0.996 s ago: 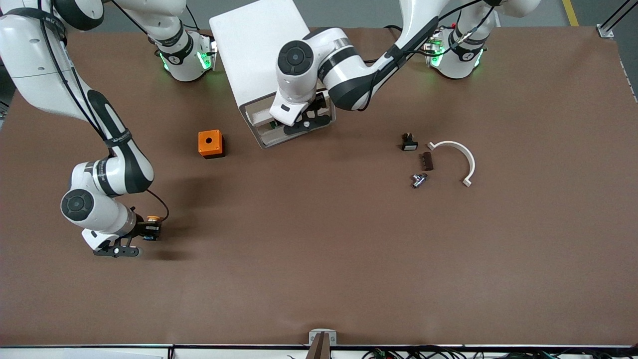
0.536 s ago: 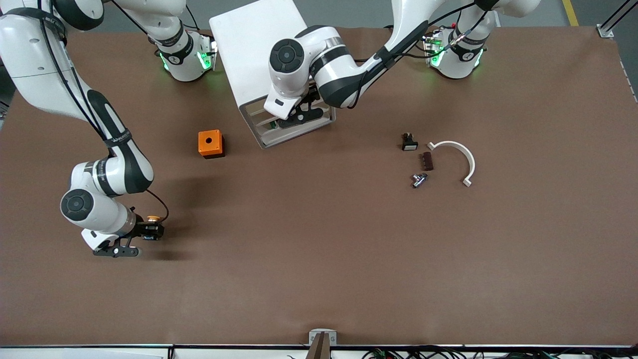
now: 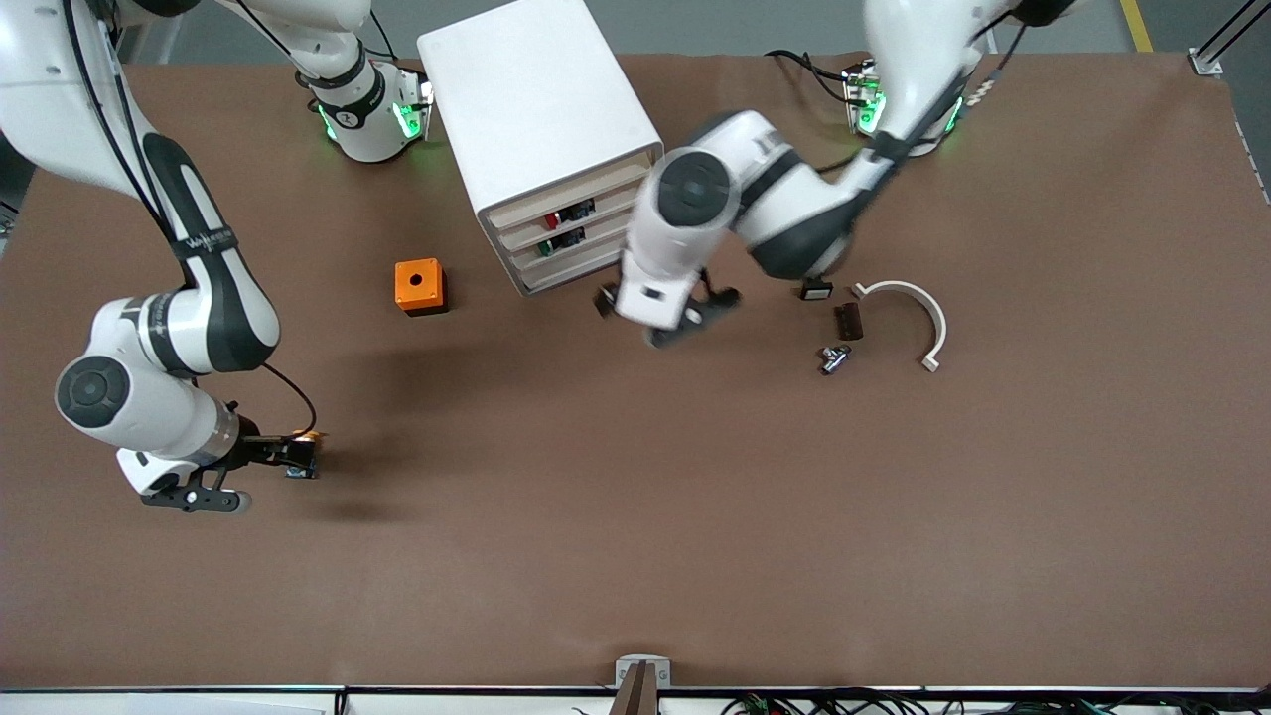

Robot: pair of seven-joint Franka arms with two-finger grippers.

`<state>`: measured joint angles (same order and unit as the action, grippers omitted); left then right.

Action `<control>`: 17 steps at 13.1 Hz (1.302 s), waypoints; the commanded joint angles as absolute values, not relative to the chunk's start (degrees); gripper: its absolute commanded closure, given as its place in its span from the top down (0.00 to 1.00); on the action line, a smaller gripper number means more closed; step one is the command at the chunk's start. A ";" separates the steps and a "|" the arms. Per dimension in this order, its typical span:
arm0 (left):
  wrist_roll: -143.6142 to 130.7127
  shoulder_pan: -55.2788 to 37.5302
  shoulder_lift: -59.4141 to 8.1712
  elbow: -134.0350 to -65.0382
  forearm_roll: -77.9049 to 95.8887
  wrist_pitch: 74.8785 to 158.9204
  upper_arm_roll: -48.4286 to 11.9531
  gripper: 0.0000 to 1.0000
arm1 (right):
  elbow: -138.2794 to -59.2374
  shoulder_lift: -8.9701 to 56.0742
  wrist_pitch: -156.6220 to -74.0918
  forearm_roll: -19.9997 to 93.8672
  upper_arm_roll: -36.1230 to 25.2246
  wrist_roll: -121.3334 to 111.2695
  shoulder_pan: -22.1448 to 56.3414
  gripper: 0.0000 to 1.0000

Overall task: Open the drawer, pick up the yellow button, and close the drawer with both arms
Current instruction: 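Set the button on the table and open the right gripper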

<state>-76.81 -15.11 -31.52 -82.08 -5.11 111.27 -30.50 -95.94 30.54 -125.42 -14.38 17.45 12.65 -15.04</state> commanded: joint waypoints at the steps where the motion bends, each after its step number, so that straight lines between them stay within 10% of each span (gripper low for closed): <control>1: -77.26 -7.94 -26.65 -82.97 -8.96 110.30 -31.38 1.00 | -96.77 23.84 -119.55 -11.96 17.05 11.95 -12.93 1.00; 8: -61.38 9.39 -16.88 -82.79 -12.22 104.68 -31.46 1.00 | -94.57 10.74 -103.91 2.98 0.72 5.03 -0.10 1.00; 17: -34.49 11.54 -8.36 -82.00 -10.55 93.96 -24.46 1.00 | -94.57 0.71 -93.53 2.46 -0.88 4.92 0.97 1.00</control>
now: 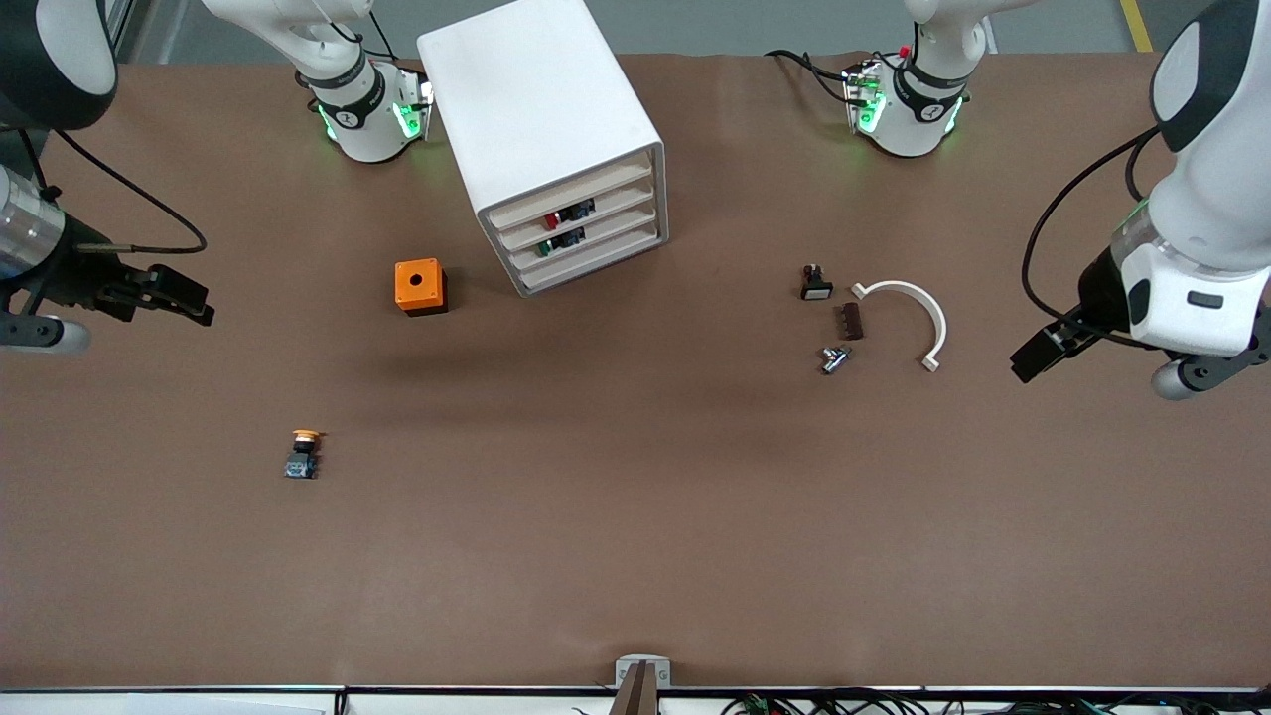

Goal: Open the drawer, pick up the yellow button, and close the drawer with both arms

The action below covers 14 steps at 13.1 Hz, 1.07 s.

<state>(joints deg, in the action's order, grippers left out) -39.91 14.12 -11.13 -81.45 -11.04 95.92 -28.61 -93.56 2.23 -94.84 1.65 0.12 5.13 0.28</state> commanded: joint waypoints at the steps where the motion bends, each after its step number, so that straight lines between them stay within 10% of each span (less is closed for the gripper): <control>1: -31.50 8.99 -7.13 -82.00 -9.59 93.17 -20.34 1.00 | -93.87 0.79 -91.34 2.46 -0.88 5.01 0.62 1.00; 8: -8.99 -4.64 -2.02 -82.27 -1.85 87.29 1.64 1.00 | -91.05 1.41 -88.59 2.20 -0.97 5.18 -0.62 1.00; 14: -4.92 -7.03 1.31 -83.40 0.44 81.74 4.39 1.00 | -92.98 -0.08 -92.71 3.08 -1.85 4.66 -0.26 1.00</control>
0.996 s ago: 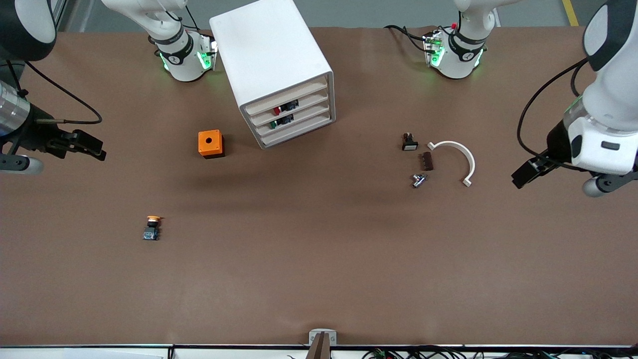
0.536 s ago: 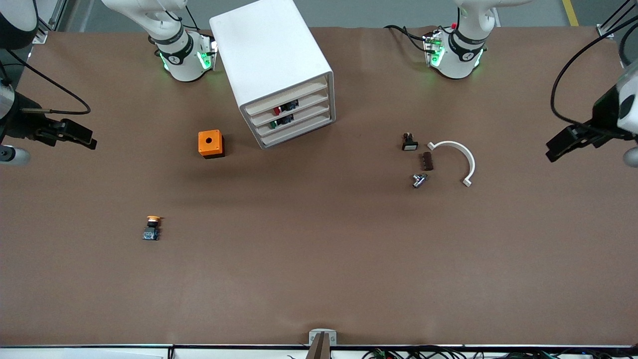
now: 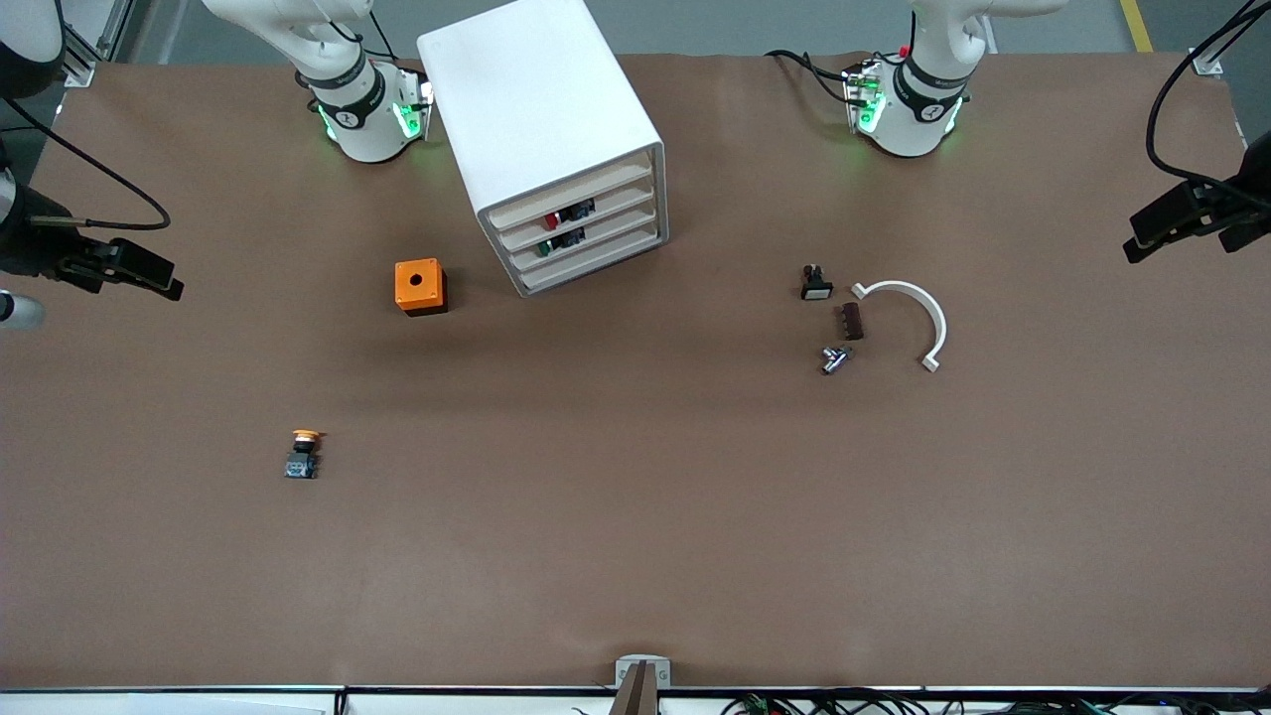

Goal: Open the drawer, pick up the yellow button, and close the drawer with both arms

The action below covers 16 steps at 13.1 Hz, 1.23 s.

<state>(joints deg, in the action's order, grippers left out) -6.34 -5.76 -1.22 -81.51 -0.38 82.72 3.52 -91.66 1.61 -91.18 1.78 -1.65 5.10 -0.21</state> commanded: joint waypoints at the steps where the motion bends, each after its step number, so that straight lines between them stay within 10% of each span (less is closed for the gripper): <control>1: -4.92 -7.03 2.19 -84.37 0.44 81.74 4.39 1.00 | -94.64 -0.96 -94.46 3.08 -1.67 4.66 -0.26 1.00; 16: -5.10 1.31 8.26 -96.33 -0.35 87.45 -6.76 1.00 | -95.71 -1.67 -94.75 2.64 2.36 4.92 -4.12 1.00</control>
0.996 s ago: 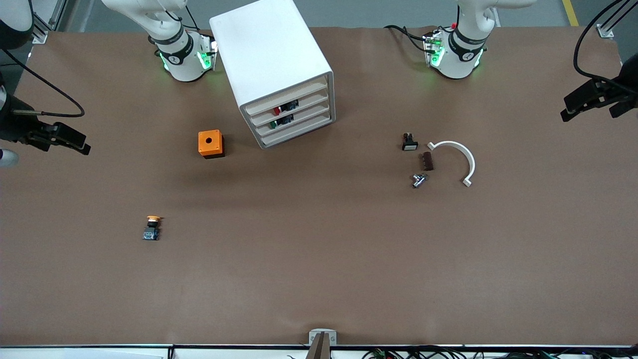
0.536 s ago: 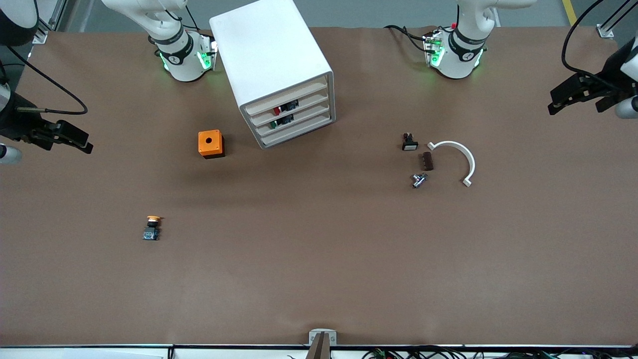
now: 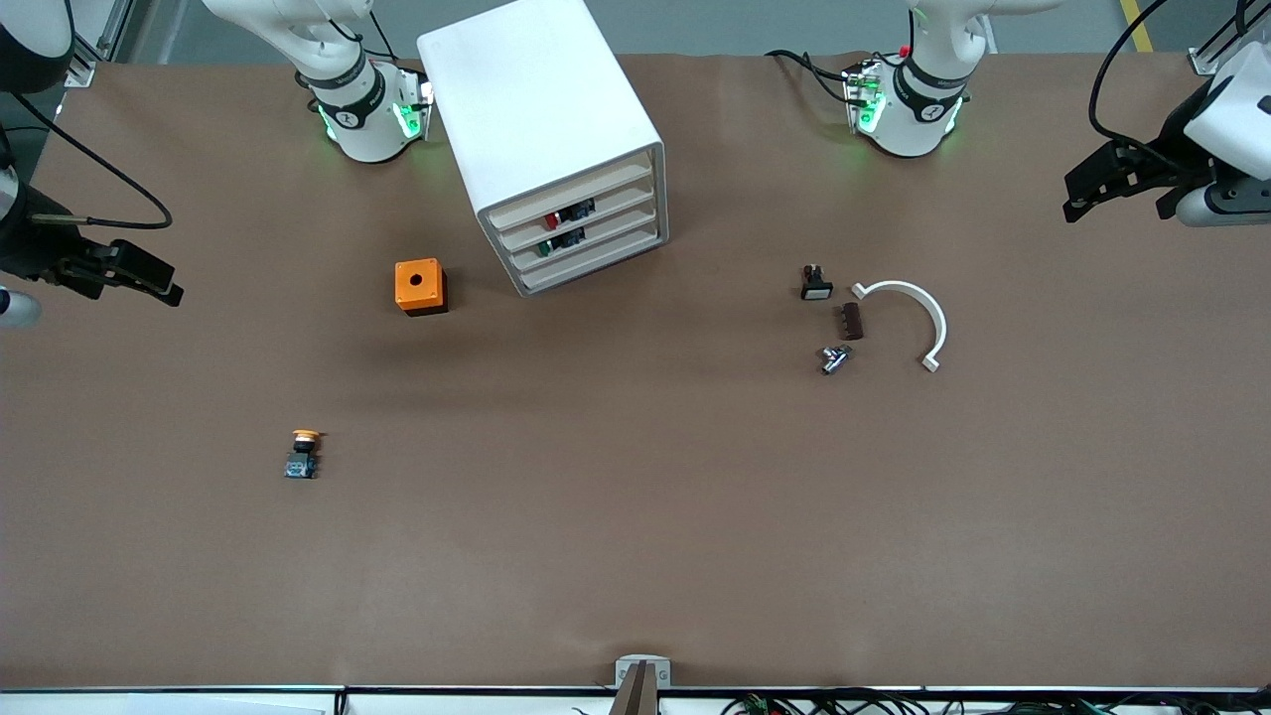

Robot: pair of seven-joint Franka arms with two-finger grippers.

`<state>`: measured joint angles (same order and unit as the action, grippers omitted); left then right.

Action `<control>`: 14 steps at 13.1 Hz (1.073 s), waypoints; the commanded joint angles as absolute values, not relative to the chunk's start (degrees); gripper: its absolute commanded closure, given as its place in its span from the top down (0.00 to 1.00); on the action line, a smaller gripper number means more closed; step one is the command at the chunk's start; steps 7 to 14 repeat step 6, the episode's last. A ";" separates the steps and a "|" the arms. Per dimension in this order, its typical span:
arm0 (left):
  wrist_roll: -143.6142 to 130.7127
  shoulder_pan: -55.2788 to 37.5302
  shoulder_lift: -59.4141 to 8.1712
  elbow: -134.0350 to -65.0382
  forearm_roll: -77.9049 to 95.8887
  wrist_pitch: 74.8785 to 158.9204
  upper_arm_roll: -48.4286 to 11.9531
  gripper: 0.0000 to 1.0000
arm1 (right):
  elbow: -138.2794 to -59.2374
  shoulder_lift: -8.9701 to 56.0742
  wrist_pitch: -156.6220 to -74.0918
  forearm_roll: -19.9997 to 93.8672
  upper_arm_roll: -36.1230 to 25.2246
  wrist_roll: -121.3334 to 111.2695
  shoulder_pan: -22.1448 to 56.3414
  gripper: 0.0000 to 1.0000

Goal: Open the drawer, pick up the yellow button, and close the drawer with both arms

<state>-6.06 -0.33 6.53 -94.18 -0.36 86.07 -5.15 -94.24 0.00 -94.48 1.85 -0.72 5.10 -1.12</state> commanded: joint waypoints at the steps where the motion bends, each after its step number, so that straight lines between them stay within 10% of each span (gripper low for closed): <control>1: -5.18 1.75 8.00 -95.98 -0.35 87.45 -7.12 1.00 | -95.71 -1.67 -94.66 2.64 2.55 5.01 -4.22 1.00; 14: -5.36 1.85 7.38 -95.01 -0.44 87.36 -7.12 1.00 | -95.54 -1.76 -94.57 2.55 2.37 5.10 -3.78 1.00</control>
